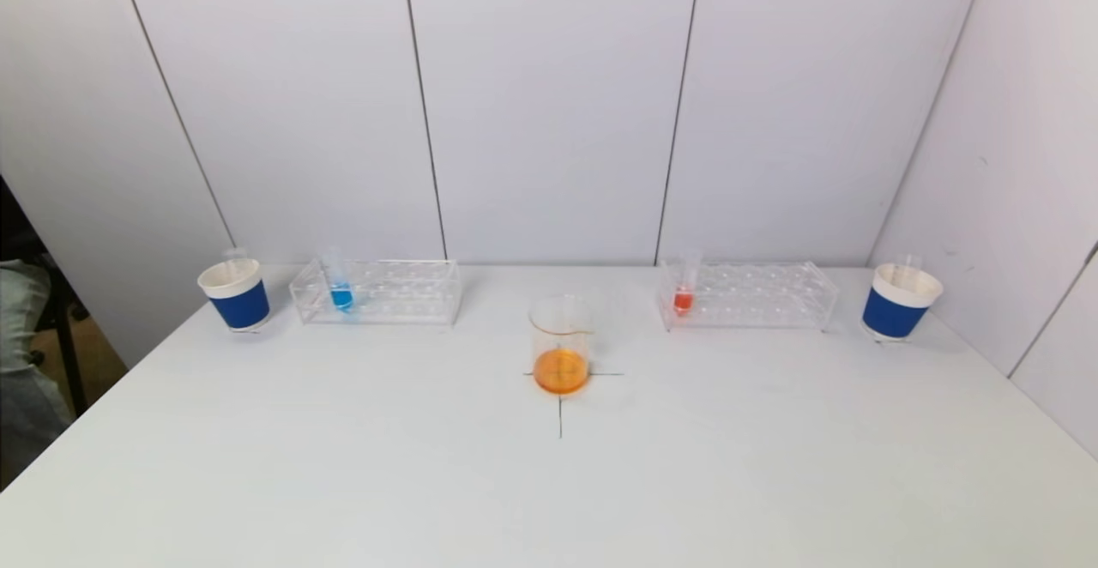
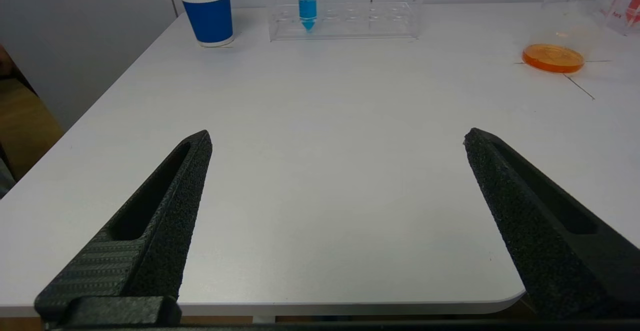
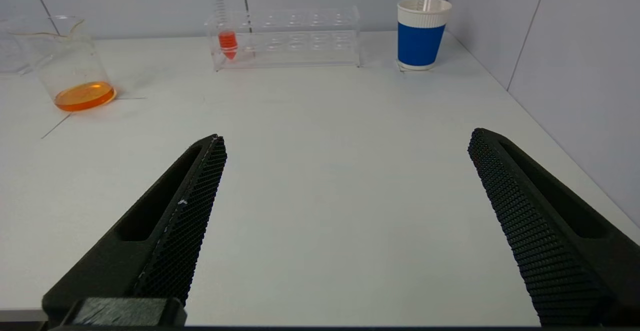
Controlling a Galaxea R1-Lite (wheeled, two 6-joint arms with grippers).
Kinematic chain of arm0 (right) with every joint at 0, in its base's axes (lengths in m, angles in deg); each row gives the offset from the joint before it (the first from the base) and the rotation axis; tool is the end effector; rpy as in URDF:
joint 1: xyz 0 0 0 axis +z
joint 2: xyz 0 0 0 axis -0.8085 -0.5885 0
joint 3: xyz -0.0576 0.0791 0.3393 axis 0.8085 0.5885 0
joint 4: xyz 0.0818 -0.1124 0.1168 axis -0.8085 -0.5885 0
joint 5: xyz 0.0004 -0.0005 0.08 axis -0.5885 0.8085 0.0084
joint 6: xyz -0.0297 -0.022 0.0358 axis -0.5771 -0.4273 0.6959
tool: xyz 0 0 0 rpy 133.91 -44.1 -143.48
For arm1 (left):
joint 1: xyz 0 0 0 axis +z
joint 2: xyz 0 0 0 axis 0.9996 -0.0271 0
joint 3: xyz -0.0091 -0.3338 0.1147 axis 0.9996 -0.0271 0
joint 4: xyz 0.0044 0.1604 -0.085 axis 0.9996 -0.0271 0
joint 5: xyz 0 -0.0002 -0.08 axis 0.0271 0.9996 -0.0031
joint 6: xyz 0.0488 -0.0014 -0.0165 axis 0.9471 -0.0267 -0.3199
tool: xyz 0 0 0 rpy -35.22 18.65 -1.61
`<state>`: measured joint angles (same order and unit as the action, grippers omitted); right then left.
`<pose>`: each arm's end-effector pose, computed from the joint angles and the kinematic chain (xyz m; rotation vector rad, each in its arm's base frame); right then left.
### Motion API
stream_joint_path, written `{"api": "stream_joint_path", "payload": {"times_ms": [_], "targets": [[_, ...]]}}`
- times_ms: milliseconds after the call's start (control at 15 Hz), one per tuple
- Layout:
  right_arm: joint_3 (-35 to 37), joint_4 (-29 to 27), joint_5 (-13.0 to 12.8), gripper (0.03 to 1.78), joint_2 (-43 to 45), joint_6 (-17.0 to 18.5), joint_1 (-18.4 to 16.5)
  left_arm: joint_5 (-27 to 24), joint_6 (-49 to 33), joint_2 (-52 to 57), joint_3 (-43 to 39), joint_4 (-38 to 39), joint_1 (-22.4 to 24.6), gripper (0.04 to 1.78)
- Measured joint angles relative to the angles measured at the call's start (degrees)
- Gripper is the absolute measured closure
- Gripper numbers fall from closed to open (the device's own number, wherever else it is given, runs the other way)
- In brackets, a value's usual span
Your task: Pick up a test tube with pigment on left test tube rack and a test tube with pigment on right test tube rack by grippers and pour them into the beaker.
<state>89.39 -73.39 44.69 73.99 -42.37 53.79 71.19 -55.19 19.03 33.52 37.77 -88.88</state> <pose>-0.0567 -0.0009 0.0769 0.0387 -0.0132 -0.0236 -0.0565 0.0003 0.0756 -0.0039 -0.0026 -0.0102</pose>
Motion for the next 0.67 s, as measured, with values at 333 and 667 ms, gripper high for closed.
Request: {"api": "stream_joint_path", "payload": {"times_ms": [333,667], "targets": [[0.0,-0.1,0.0,0.05,0.0,0.1,0.0,0.0,0.0,0.0,0.0,0.0,0.0,0.06],[0.0,-0.1,0.0,0.05,0.0,0.1,0.0,0.0,0.0,0.0,0.0,0.0,0.0,0.06]]}}
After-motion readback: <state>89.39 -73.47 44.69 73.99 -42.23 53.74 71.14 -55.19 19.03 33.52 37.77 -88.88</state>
